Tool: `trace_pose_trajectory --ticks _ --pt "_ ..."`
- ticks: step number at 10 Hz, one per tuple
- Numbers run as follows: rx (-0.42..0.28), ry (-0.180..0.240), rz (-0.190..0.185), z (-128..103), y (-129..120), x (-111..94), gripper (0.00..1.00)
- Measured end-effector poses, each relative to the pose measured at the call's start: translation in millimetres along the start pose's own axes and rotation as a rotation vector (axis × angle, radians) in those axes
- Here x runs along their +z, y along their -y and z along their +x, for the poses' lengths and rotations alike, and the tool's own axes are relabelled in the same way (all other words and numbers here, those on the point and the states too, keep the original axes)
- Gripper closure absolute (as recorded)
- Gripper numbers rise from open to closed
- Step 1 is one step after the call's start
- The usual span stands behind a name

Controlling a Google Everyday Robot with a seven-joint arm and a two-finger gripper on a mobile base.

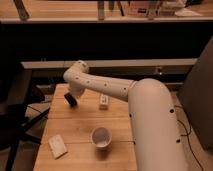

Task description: Knock the eraser over

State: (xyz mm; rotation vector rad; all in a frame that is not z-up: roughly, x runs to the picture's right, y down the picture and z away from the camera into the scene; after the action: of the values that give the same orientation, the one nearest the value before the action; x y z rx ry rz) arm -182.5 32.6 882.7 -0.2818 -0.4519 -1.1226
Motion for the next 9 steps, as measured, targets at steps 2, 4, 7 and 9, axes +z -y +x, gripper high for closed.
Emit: trace_pose_trajectory --ticks 2,4,7,9 --pt "-0.006 0.000 0.003 -0.7 2.1 1.4 1.00" --pt "-0.009 -0.001 0.004 -0.8 3.4 2.1 1.00" --pt "-0.015 -0.006 0.010 -0.7 6.7 3.4 1.00" --pt "-0.019 -0.007 0.013 -0.6 8.0 4.5 1.00"
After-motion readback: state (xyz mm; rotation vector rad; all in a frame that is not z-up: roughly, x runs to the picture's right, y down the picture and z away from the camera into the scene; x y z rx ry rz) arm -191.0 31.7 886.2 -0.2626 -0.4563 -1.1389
